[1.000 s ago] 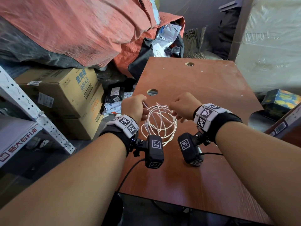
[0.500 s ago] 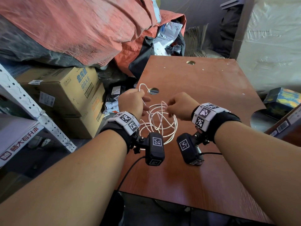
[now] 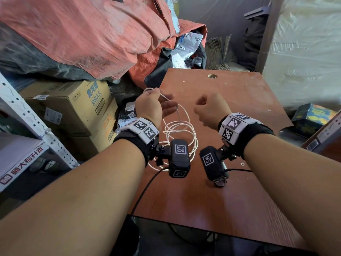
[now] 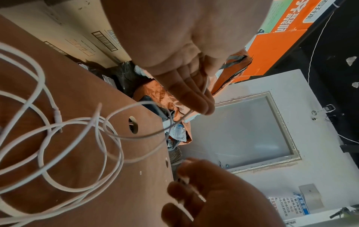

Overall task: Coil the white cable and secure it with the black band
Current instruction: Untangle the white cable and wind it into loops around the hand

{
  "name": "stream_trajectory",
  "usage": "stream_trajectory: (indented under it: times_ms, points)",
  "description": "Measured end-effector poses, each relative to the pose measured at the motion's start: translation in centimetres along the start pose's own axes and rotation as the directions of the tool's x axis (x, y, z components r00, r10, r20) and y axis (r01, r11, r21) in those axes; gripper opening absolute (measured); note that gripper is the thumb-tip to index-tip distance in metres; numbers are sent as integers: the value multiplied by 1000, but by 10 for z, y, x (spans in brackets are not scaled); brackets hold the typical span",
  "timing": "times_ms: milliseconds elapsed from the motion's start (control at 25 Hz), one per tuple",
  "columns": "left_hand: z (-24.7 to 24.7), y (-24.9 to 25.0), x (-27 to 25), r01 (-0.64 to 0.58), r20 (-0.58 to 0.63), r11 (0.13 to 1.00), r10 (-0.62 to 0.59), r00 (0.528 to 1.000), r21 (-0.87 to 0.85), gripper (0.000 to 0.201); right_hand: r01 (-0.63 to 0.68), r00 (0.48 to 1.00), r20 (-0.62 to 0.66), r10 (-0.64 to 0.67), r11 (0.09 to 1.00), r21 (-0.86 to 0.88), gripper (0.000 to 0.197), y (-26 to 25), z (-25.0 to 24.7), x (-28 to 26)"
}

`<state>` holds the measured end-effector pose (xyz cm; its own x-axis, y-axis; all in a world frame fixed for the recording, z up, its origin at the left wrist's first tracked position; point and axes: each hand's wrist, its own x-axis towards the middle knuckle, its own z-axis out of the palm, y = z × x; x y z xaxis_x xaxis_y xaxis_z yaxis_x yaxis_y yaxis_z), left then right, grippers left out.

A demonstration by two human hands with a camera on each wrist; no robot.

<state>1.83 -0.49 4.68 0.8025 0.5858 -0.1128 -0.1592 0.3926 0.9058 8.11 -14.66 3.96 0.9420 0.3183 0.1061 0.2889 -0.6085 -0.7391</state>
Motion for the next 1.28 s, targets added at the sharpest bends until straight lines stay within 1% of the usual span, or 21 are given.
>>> stream_trajectory:
  times_ms: [80, 120, 200, 240, 360, 440, 520, 600, 680, 960, 1120, 1280]
  points:
    - [2, -2, -3, 32, 37, 999, -32, 999, -13, 27, 66, 998, -20, -65, 991, 114, 10, -8, 0, -4]
    - [3, -3, -3, 43, 59, 999, -41, 997, -23, 27, 90, 996, -3, -90, 983, 162, 9, -12, 0, -6]
    - [4, -6, -5, 66, 92, 996, -60, 994, -58, 28, 84, 992, 69, -103, 968, 238, 9, -20, 3, -9]
    - [4, -7, -6, 83, 101, 994, -75, 992, -77, 28, 69, 990, 102, -99, 963, 261, 12, -22, 4, -11]
    - [4, -10, -7, 115, 92, 990, -107, 990, -82, 28, 85, 986, 118, -115, 969, 231, 12, -19, 6, -15]
    - [5, -12, -7, 128, 50, 991, -126, 991, -28, 28, 100, 985, 121, -126, 974, 202, 11, -15, 5, -17]
    - [6, -13, -7, 152, 9, 987, -153, 988, 49, 33, 94, 985, 120, -121, 973, 211, 12, -14, 3, -18]
    - [8, -13, -5, 162, -6, 979, -162, 987, 126, 37, 87, 986, 118, -114, 974, 210, 11, -14, 0, -16]
    - [8, -15, 1, 160, -14, 973, -160, 987, 164, 37, 88, 985, 126, -114, 976, 199, 11, -12, 0, -12]
    - [5, -25, 24, 155, -86, 966, -140, 986, 208, 30, 42, 982, 170, -86, 968, 249, 12, -6, 15, 6]
    - [2, -30, 24, 178, -96, 958, -160, 982, 225, 29, 9, 980, 191, -61, 964, 265, 11, 1, 23, 8]
    - [1, -27, 21, 176, -98, 955, -157, 983, 240, 29, 7, 977, 204, -60, 968, 251, 12, 3, 24, 11]
